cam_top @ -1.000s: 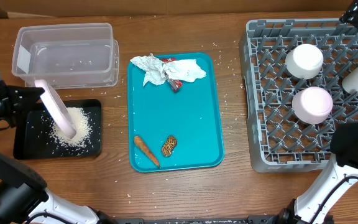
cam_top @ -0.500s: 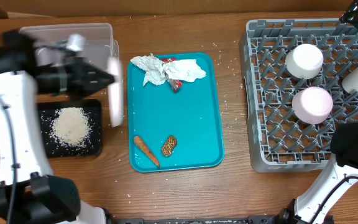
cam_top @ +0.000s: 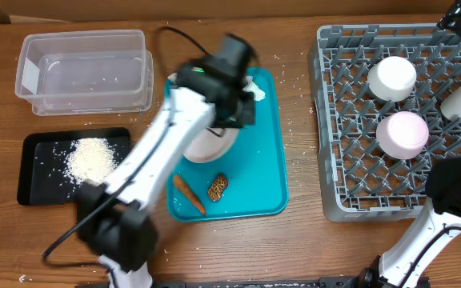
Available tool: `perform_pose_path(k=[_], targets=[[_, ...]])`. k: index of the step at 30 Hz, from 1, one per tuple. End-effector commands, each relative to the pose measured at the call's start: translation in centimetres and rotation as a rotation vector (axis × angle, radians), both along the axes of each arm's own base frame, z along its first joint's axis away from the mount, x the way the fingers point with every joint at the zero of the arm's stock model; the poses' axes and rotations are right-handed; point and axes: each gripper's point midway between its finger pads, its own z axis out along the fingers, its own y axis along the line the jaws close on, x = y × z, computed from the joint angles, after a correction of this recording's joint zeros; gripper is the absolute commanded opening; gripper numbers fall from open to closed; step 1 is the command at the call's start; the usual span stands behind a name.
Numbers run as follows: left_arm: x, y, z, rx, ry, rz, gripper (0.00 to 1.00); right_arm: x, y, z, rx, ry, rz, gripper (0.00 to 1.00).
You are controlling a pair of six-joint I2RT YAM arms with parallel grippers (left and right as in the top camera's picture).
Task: Sort waste into correct bins and load items into the dishwasher
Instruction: 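Carry the empty plate back and set it on the teal tray, then reach the left gripper to the brown round food piece and grasp it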
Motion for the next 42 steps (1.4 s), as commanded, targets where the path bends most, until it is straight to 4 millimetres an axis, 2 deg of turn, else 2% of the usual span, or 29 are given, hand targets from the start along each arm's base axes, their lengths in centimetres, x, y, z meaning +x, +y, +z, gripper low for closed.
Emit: perform_pose_path(k=[1, 4, 7, 11, 14, 15, 19, 25, 26, 29, 31, 36, 42], targets=[[0.0, -0.6, -4.8, 0.134, 0.051, 0.057, 0.04, -0.1, 0.0, 1.7, -0.018, -0.04, -0.003, 1.0], [-0.2, -1.1, -7.3, 0.165, 0.096, 0.049, 0.04, -0.1, 0.0, 1.7, -0.018, -0.04, -0.003, 1.0], [-0.1, -1.2, -8.9, 0.183, 0.116, 0.048, 0.04, -0.1, 0.0, 1.7, -0.018, -0.04, -0.003, 1.0], [0.3, -0.3, -9.6, 0.223, 0.115, 0.061, 0.05, -0.1, 0.0, 1.7, -0.018, -0.04, -0.003, 1.0], [0.2, -0.1, -9.6, 0.232, 0.119, 0.052, 0.23, -0.1, 0.0, 1.7, -0.018, -0.04, -0.003, 1.0], [0.1, 0.1, -9.5, 0.235, 0.124, 0.053, 0.25, -0.1, 0.0, 1.7, -0.018, -0.04, -0.003, 1.0], [0.0, 0.0, -8.6, 0.237, 0.13, 0.044, 0.26, -0.1, 0.0, 1.7, -0.018, -0.04, -0.003, 1.0], [0.0, 0.0, -5.1, 0.237, 0.129, 0.021, 0.29, -0.1, 0.0, 1.7, -0.018, -0.04, -0.003, 1.0], [-0.4, 0.2, -4.6, 0.246, 0.142, 0.02, 0.31, -0.1, 0.0, 1.7, -0.018, -0.04, -0.003, 1.0], [-2.0, 1.3, -3.7, 0.286, 0.202, 0.014, 0.49, -0.1, 0.0, 1.7, -0.018, -0.04, -0.003, 1.0], [-3.7, 1.8, -3.7, 0.311, 0.274, -0.007, 0.54, -0.1, 0.0, 1.7, -0.018, -0.04, -0.003, 1.0], [-7.7, 1.7, -4.3, 0.355, 0.403, -0.086, 0.5, -0.1, 0.0, 1.7, -0.018, -0.04, -0.003, 1.0], [-10.7, -0.4, -5.9, 0.413, 0.413, -0.191, 0.53, -0.1, 0.0, 1.7, -0.018, -0.04, -0.003, 1.0]])
